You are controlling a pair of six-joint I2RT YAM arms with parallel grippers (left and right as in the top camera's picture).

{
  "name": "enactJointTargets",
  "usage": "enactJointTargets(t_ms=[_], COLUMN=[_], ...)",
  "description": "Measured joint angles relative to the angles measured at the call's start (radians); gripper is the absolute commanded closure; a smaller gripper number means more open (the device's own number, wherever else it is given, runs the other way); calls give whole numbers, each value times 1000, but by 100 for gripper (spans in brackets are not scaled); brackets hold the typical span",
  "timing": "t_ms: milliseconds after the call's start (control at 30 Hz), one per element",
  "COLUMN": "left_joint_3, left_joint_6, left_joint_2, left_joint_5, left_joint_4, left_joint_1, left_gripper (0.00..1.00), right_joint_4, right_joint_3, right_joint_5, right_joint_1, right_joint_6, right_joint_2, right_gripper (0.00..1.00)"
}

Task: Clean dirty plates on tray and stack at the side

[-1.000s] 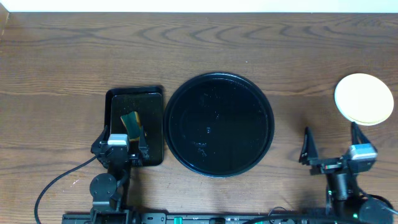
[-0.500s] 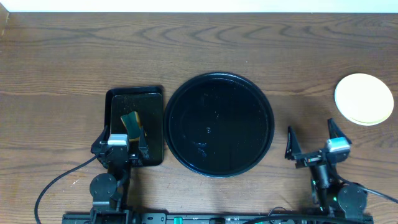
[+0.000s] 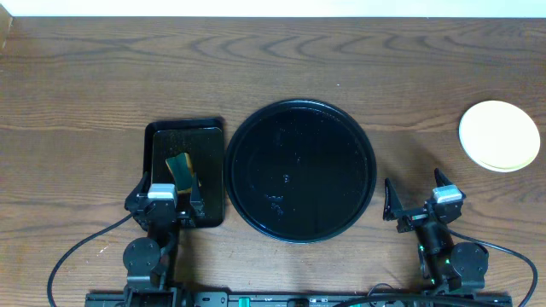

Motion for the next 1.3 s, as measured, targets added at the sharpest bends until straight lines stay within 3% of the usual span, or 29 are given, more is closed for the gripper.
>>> enactJointTargets(t_ms=[1300], left_joint_3=[0], left_joint_6=[0], left_joint_2=[0], left_joint_5=[0], left_joint_4=[0], left_joint_1=[0], left_gripper=[5], right_joint_4=[0], right_joint_3=[0], right_joint_5=[0], right_joint_1=[0], right_joint_6=[-55], right_joint_2=[0], right_gripper=[1])
